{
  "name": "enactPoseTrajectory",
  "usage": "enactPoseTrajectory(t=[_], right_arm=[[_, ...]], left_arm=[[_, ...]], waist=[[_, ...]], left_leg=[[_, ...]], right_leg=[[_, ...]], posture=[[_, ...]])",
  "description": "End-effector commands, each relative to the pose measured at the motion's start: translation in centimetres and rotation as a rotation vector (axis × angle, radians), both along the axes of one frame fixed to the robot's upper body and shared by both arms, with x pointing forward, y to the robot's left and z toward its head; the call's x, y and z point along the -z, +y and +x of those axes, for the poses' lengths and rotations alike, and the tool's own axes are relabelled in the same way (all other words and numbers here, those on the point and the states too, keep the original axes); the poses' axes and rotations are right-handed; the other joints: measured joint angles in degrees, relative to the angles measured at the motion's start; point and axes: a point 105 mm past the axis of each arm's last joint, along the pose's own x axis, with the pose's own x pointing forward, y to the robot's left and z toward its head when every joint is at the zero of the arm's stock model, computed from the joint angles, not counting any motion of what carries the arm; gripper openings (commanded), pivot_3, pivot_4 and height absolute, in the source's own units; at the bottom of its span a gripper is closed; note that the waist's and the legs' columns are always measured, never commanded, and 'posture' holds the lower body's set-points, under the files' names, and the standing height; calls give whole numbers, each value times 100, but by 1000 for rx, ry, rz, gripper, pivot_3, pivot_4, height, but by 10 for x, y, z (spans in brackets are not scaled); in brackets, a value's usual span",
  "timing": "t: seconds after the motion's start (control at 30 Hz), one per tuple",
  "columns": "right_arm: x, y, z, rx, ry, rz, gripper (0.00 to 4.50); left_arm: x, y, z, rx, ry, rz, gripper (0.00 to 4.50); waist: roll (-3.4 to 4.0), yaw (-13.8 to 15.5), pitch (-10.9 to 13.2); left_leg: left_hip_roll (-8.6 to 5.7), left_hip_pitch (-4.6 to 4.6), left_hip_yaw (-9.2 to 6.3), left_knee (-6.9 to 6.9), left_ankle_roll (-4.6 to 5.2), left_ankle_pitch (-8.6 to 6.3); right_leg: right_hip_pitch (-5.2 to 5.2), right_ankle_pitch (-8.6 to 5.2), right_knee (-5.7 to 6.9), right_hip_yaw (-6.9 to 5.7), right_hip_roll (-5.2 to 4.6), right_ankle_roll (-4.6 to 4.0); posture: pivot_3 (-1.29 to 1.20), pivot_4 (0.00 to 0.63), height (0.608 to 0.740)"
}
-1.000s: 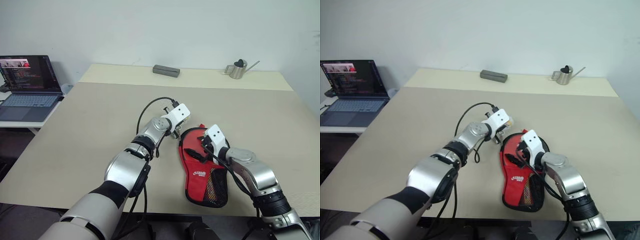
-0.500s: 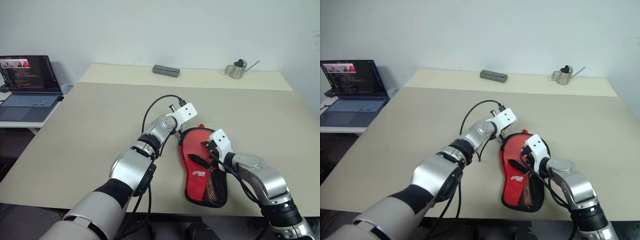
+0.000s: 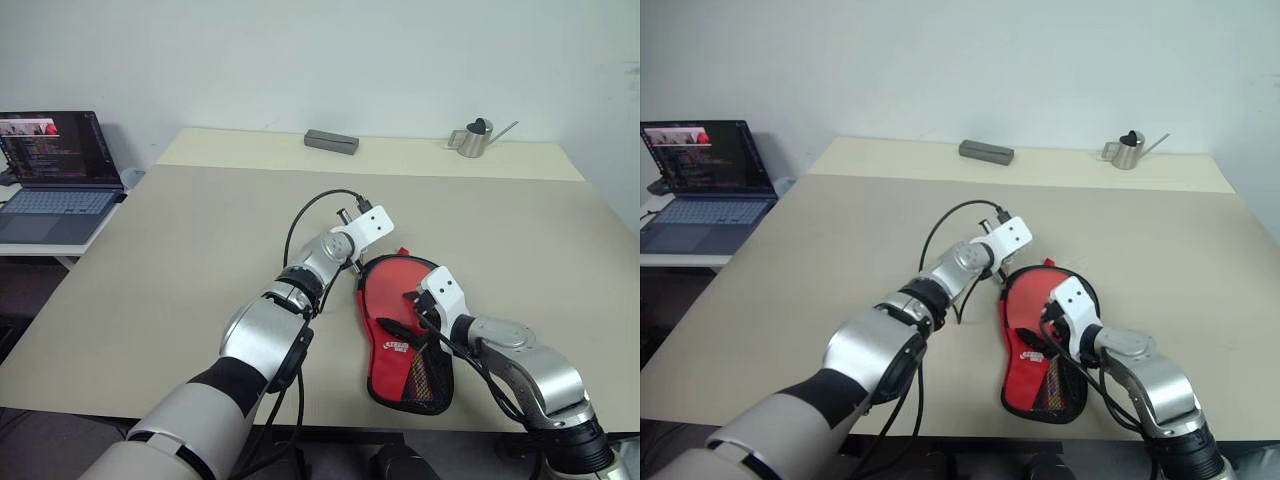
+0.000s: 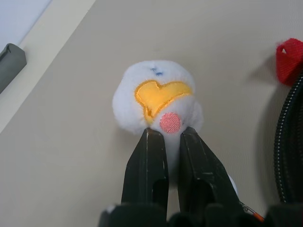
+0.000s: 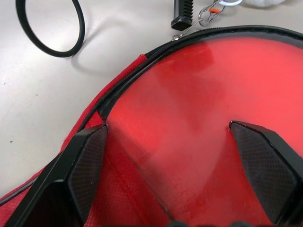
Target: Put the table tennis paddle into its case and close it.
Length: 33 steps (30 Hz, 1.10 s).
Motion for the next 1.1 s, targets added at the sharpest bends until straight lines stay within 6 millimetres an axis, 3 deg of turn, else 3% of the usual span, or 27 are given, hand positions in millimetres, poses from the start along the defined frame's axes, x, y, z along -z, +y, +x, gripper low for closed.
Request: enactPoseTrajectory(t=[0.03,0.37,0.6,0.87,1.1], right_arm=[[37,0,-19,0,181,-25,4500],[35,0,-11,2,166,-23,4500],[31,1,1,13,138,-5,4500],[27,-6,15,22,95,5,4500],[17,-18,25,34,55,32,4500]], left_arm=[[-37,-10,8,3,-116,-28,2],[-26,-9,4,19,-74,-49,2],[-24,15,8,-4,-35,-170,2],[-39,53,13,-19,-36,-357,2],[-49,57,9,38,-20,-511,2]], waist=[[0,1,0],[0,-13,0],[1,-40,-1],[2,-43,-1],[2,-51,-1]], left_leg=[[0,0,-1,0,0,0],[0,1,0,0,0,0],[2,8,1,-3,0,0],[4,8,4,-2,0,0],[6,7,3,-3,0,0]], right_leg=[[0,0,0,-1,0,0],[0,0,0,0,0,0],[1,1,3,2,3,1],[1,4,2,3,3,5],[1,4,2,2,4,4]], posture=[[0,150,740],[0,150,740],[0,150,740],[0,150,740],[0,150,740]])
